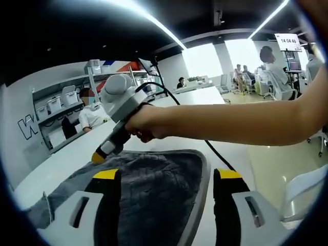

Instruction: Open the folded towel by lifting each exposed corner and separating the folded layers until the towel lies flat within the target outline without major curled edges

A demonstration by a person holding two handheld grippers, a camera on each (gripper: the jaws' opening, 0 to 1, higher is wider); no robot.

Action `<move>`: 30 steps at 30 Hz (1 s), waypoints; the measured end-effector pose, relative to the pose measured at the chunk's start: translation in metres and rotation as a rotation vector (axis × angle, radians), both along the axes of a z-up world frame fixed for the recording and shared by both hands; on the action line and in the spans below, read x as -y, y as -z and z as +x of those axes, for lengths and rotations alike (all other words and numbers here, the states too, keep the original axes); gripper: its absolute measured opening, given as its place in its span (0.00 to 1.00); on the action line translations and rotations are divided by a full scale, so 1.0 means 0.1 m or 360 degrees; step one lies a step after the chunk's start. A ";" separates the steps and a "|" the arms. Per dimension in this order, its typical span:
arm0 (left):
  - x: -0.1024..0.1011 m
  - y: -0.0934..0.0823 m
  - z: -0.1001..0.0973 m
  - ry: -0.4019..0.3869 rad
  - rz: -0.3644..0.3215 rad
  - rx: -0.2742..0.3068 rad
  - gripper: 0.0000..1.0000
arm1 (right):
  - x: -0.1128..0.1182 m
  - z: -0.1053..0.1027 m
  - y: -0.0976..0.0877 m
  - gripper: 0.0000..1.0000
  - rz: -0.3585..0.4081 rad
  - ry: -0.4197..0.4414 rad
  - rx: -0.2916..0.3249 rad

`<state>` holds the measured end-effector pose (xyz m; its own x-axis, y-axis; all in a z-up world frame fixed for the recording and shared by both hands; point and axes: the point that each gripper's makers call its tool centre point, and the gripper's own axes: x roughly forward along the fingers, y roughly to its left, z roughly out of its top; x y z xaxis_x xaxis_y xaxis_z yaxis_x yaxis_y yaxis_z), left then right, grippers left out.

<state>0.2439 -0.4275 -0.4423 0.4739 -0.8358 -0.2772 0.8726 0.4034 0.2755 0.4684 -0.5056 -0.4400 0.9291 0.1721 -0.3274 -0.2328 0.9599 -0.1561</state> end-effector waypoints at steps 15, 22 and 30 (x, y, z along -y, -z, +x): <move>-0.17 -0.06 0.05 -0.0015 -0.0024 0.0021 0.62 | -0.14 -0.09 0.02 0.83 0.0018 -0.0052 -0.0005; -0.24 -0.07 0.07 -0.0039 -0.0051 0.0004 0.62 | -0.13 -0.17 0.01 0.83 0.0060 -0.0041 0.0013; -0.30 -0.06 0.07 -0.0062 -0.0069 -0.0012 0.61 | -0.15 -0.22 0.02 0.82 0.0061 -0.0049 0.0011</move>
